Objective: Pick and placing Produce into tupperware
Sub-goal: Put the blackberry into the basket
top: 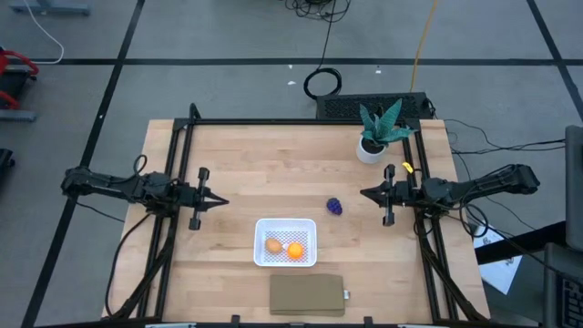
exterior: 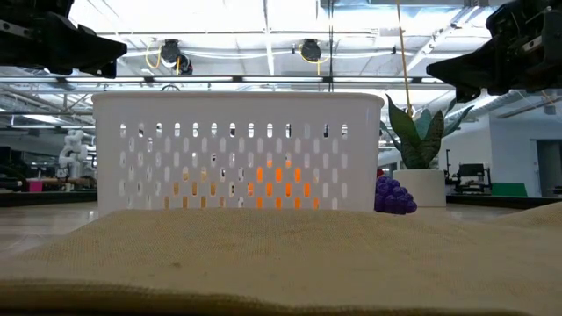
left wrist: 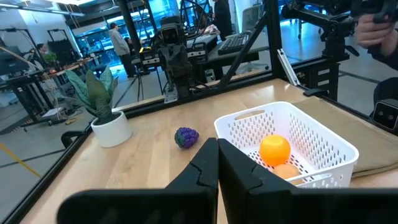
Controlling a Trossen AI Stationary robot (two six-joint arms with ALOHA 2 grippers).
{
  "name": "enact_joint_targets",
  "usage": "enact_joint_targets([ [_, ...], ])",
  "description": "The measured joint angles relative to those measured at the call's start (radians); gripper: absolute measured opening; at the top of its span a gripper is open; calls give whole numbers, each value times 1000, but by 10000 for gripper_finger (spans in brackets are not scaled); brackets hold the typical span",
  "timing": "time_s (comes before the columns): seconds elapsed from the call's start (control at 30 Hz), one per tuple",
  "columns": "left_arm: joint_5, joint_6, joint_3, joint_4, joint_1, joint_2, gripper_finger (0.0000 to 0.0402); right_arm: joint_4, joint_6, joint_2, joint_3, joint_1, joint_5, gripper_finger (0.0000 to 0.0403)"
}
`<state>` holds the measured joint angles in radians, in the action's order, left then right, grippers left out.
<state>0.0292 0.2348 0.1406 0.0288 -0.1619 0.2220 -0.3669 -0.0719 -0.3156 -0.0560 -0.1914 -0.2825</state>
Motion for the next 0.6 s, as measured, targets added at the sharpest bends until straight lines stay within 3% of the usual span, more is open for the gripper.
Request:
enact_joint_targets([
  [0.37, 0, -35, 0, 1, 0, 0, 27, -57, 6, 0, 0, 0, 0, 0],
  [0.6, 0, -46, 0, 1, 0, 0, 17, -62, -6, 0, 0, 0, 0, 0],
])
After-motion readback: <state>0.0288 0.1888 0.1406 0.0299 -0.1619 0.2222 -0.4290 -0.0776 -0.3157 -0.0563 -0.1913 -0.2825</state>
